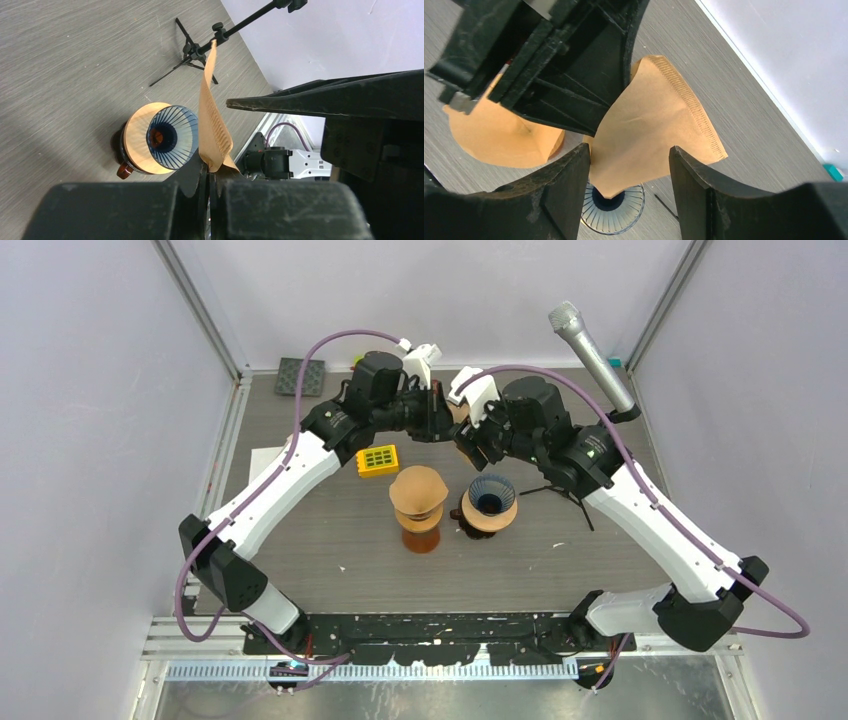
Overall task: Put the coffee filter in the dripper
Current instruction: Place the coffee filter in the coffee dripper.
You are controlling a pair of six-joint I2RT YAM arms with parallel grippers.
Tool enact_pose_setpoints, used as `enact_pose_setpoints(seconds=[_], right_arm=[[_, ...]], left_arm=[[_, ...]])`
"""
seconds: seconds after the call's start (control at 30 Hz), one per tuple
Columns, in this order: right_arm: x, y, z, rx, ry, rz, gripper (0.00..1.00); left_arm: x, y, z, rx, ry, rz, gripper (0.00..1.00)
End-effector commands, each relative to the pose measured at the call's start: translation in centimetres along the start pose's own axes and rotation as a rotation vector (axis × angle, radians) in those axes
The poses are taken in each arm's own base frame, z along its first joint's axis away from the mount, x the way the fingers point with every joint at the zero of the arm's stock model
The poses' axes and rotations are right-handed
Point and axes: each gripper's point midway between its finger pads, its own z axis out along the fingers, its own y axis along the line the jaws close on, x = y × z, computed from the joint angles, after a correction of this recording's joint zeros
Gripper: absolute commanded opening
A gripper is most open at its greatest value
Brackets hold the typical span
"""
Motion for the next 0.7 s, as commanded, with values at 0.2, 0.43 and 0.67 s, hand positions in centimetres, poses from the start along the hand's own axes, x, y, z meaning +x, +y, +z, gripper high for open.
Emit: enact_pose_setpoints(seconds=[0.2, 0.43, 0.67], right_arm=[[-0.1, -1.7, 0.6, 0.105, 0.004, 0.011, 0.51], [-0.2, -1.9, 0.1, 0.117, -0.002, 0.012, 0.44], [-0.1, -2.9, -0.6, 0.175, -0.001, -0.008, 0.42]], left_arm=[[-1.6, -1.3, -0.1, 0.059, -0.055, 0.003, 0.00], [-1.7, -0.6, 0.1, 0.024, -0.062, 0.009, 0.00], [-1.7, -0.2, 0.1, 0.008, -0.066, 0.026, 0.00]])
